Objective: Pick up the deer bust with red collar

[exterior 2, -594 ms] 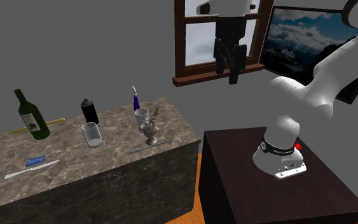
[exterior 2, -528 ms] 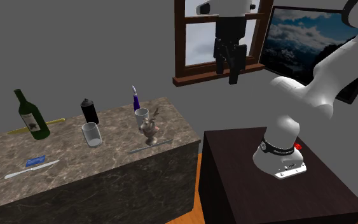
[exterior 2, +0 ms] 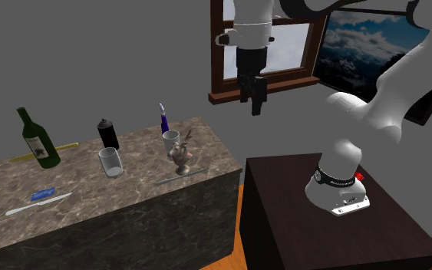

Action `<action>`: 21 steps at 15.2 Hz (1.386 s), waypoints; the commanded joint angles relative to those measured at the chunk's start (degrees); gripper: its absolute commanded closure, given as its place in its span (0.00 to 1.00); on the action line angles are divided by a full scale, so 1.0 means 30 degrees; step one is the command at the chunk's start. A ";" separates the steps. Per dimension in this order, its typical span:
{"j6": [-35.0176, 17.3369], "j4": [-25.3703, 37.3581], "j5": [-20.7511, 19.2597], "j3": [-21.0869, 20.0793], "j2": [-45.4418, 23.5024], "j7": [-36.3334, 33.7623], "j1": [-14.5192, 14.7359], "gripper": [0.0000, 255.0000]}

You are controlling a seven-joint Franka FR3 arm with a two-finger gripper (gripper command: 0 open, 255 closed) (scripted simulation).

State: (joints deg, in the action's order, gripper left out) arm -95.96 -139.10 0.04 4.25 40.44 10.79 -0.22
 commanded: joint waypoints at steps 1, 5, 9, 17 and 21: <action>-0.0942 -0.0119 -0.0450 0.0518 -0.0825 0.0792 -0.0153 0.00; -0.3043 -0.0351 -0.1194 0.1529 -0.2730 0.2264 -0.0426 0.00; -0.5114 -0.0153 -0.1717 0.2507 -0.5001 0.3711 -0.0646 0.00; -0.8822 0.1523 -0.1773 0.4234 -1.0355 0.6730 -0.0928 0.00; -1.0290 0.2977 -0.1196 0.4810 -1.3296 0.8379 -0.1152 0.00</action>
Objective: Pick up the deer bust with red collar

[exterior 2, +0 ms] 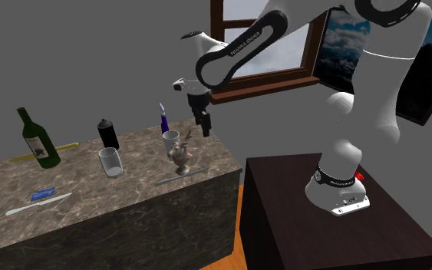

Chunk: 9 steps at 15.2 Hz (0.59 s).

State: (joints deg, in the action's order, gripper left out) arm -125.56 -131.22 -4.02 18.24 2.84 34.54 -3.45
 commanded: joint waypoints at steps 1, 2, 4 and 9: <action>-0.0736 0.0778 0.0355 0.0246 -0.1515 0.0884 -0.0158 0.00; -0.1026 0.1229 0.0569 0.0319 -0.2269 0.1305 -0.0260 0.00; -0.1534 0.2206 0.1026 0.0395 -0.3781 0.2134 -0.0514 0.00; -0.2368 0.5097 0.2131 0.0224 -0.7549 0.4001 -0.1434 0.00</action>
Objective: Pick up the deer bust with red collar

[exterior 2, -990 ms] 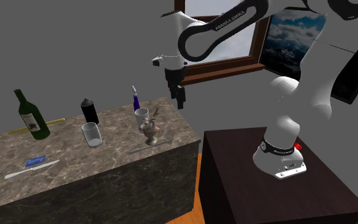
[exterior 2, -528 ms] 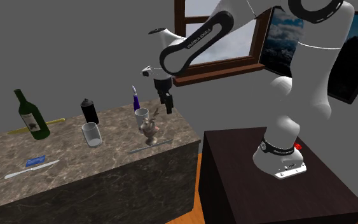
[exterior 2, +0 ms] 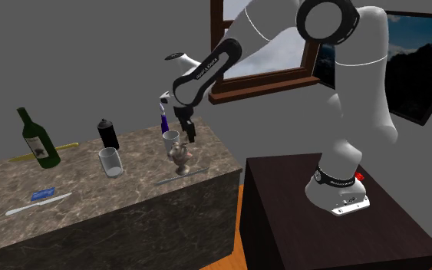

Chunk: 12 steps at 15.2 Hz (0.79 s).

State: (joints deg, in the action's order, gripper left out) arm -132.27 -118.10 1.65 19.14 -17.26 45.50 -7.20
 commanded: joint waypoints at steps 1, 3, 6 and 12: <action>-0.0225 0.1380 0.0431 -0.0151 -0.1596 0.0673 -0.0398 0.00; -0.0337 0.2779 0.0758 -0.0331 -0.3092 0.1261 -0.0855 0.00; -0.0340 0.4657 0.1065 -0.0576 -0.4931 0.1877 -0.1435 0.00; -0.1397 0.4660 0.1359 -0.0823 -0.6008 0.1969 -0.1627 0.00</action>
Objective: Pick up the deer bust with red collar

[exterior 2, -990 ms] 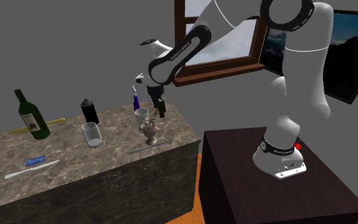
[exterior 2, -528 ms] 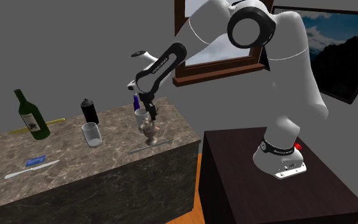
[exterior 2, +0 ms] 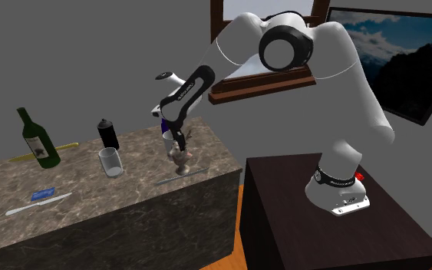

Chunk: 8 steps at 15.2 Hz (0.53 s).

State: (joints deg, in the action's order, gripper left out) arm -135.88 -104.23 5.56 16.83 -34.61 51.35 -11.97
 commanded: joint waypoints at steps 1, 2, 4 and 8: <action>-0.0361 0.0052 0.0107 -0.0094 -0.0414 0.0033 -0.0070 0.00; -0.0461 0.0057 0.0136 -0.0120 -0.0520 0.0042 -0.0089 0.00; -0.0435 0.0053 0.0125 -0.0115 -0.0490 0.0017 -0.0066 1.00; -0.0434 0.0060 0.0126 -0.0117 -0.0496 0.0012 -0.0063 1.00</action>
State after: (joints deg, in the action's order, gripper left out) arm -137.19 -104.02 5.92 16.50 -36.01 51.39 -12.17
